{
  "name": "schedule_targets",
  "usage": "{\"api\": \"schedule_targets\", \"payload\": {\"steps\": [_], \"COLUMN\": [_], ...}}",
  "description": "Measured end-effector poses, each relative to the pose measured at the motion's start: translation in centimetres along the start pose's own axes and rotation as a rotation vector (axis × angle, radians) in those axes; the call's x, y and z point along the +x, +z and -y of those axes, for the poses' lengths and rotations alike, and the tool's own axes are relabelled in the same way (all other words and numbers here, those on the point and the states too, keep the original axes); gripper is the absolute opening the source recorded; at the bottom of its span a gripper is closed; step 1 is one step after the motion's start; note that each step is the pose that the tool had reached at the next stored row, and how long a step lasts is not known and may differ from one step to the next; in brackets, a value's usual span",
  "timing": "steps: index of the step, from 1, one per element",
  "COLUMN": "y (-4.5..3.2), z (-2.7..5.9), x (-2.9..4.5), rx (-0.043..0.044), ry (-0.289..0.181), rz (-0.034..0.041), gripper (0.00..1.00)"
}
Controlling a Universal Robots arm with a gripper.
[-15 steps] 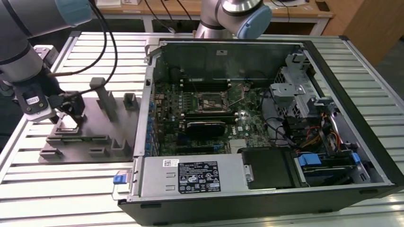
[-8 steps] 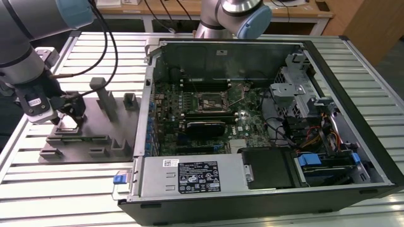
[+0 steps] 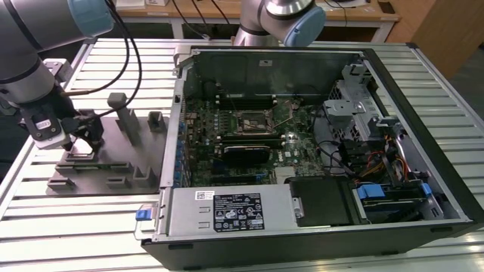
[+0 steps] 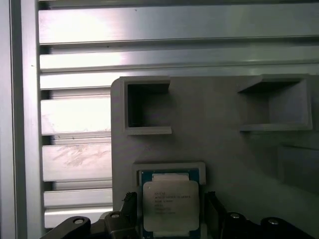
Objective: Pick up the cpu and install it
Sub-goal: 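Pick up the cpu and move it towards the insertion slot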
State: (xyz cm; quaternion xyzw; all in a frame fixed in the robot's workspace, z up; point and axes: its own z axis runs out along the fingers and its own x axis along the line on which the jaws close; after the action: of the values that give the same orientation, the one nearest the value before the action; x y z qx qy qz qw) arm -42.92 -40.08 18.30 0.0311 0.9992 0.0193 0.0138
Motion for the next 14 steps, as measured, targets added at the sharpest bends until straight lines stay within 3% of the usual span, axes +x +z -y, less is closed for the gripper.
{"api": "schedule_targets", "payload": {"steps": [14], "y": [0.09], "z": [0.0], "x": [0.0], "rx": [-0.0007], "ry": [0.0], "rz": [0.0003], "gripper": [0.65]}}
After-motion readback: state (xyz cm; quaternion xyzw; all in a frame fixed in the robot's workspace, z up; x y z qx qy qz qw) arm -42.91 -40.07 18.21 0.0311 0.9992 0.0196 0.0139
